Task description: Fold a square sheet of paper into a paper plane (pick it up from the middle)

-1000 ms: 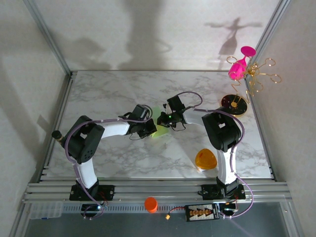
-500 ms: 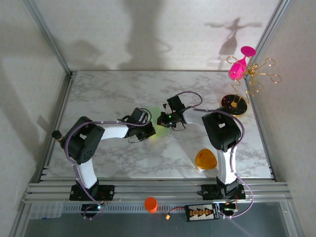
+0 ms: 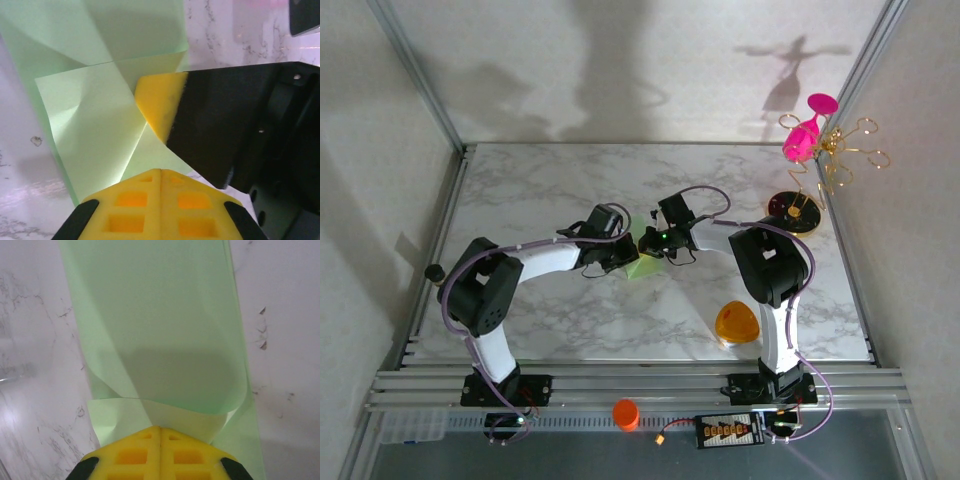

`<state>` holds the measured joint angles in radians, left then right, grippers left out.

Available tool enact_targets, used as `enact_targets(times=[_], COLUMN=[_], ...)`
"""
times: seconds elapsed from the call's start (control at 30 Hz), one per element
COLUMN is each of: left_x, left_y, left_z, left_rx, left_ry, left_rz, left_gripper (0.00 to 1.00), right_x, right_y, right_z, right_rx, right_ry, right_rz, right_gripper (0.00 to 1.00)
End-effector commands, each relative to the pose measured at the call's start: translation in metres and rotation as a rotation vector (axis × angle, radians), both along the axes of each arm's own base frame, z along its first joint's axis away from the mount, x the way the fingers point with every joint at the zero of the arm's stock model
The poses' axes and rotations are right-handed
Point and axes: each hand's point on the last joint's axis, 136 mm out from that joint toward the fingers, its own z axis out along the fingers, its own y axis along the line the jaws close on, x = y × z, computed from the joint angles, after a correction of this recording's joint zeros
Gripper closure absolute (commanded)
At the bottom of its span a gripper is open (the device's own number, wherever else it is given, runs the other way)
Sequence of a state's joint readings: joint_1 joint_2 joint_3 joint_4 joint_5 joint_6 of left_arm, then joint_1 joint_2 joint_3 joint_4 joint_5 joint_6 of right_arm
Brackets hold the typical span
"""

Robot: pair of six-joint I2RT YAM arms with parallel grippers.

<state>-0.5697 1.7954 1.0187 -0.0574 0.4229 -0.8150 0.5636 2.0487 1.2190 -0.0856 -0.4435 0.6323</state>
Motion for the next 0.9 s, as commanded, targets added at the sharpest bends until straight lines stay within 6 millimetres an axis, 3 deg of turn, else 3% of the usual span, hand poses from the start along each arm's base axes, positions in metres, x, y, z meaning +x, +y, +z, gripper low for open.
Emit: enact_targets(times=[0.0,0.23,0.43,0.7,0.87], left_x=[-0.004,-0.025,-0.057,-0.095,-0.087], left_y=[-0.002,0.003,0.032,0.041,0.043], left_z=[-0.016,-0.046,-0.069,-0.063,-0.043], left_rx=[0.012,0.041,0.178,0.255,0.267], left_ry=[0.044,0.128,0.198,0.220,0.166], left_rz=[0.002,-0.030,-0.074,-0.174,-0.166], left_gripper=[0.95,0.95,0.95,0.94,0.94], right_x=[-0.031,-0.030,-0.030,-0.031,-0.031], right_y=[-0.037,-0.036,-0.037,-0.040,-0.040], right_z=[-0.060,-0.060,-0.062,-0.065,-0.066], right_rx=[-0.186,-0.185,-0.195,-0.200,-0.193], right_ry=[0.150,0.151,0.156,0.169,0.173], right_rz=[-0.049,-0.049,-0.054,-0.088,-0.102], right_gripper=[0.98,0.98,0.98,0.98,0.98])
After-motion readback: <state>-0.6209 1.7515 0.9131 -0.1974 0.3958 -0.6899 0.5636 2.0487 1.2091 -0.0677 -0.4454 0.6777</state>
